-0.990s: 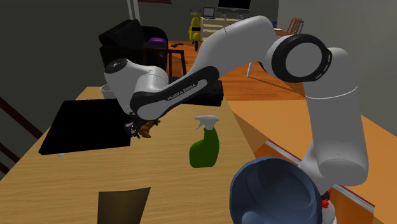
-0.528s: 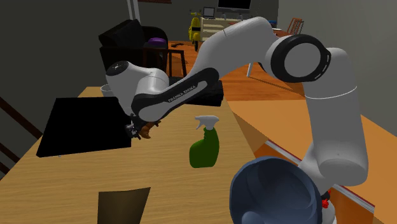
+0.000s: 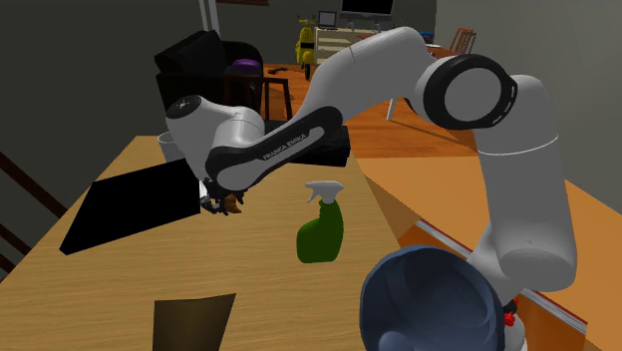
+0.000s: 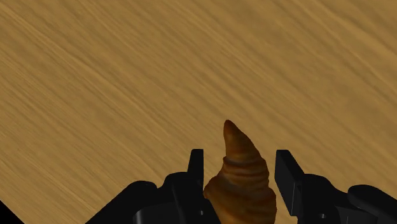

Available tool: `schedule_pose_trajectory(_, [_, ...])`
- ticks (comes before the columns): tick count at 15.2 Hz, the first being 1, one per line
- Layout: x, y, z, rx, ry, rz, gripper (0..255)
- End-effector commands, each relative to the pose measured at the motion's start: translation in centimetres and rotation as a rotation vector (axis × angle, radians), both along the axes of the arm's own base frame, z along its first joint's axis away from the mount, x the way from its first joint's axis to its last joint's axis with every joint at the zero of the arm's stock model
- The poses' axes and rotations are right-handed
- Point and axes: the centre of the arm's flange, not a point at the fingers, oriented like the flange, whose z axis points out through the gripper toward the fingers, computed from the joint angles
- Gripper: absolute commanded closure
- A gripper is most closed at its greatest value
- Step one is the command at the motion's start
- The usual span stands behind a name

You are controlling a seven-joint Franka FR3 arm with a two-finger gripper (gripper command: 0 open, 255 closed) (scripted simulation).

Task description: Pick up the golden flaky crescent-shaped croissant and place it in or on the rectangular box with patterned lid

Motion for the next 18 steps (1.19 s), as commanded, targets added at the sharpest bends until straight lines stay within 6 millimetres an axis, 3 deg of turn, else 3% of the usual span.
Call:
schedule_pose_trajectory(1, [0.0, 0.0, -0.2, 0.000, 0.003, 0.001, 255])
schedule_pose_trajectory(3, [-0.1, 0.0, -0.2, 0.000, 0.003, 0.001, 255])
schedule_pose_trajectory(18, [-0.1, 0.0, 7.7, 0.000, 0.003, 0.001, 255])
